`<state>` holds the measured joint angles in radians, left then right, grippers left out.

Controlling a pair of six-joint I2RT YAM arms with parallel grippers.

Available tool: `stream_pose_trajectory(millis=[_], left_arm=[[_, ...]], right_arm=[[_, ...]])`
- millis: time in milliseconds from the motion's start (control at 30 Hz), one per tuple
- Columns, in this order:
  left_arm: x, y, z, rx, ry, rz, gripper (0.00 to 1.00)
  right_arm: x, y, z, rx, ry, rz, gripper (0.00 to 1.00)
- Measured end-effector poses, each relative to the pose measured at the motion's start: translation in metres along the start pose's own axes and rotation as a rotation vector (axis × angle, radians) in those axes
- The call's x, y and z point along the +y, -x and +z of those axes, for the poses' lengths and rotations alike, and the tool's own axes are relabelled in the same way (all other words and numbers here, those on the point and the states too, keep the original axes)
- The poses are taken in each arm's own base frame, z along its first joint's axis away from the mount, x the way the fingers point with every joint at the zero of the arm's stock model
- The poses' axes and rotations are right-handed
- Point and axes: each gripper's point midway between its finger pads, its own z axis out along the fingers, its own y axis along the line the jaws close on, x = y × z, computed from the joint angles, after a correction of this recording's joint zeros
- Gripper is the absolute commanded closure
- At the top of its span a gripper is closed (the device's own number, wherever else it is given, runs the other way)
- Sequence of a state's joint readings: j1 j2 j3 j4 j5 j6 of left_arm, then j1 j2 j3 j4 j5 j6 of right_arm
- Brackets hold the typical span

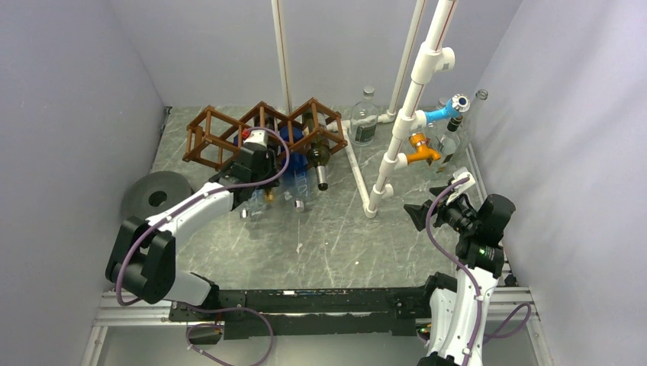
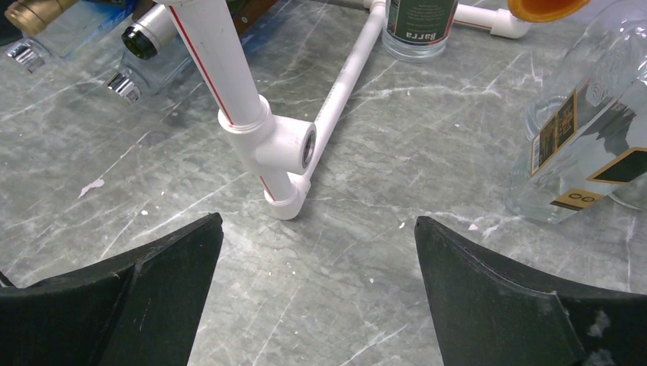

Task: Take the wine bottle off the wine rack
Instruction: Pick up the wine bottle from the wine rack.

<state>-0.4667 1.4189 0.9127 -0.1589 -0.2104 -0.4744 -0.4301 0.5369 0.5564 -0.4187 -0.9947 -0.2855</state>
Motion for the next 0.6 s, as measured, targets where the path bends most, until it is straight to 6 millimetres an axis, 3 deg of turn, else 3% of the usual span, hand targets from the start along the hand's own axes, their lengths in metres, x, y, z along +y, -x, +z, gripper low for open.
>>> stream_pose_trajectory(millis=[600], left_arm=[[0.007, -0.028, -0.051, 0.043, -0.072, 0.048, 1.00]], right_arm=[[0.000, 0.000, 0.000, 0.000, -0.001, -0.003, 0.00]])
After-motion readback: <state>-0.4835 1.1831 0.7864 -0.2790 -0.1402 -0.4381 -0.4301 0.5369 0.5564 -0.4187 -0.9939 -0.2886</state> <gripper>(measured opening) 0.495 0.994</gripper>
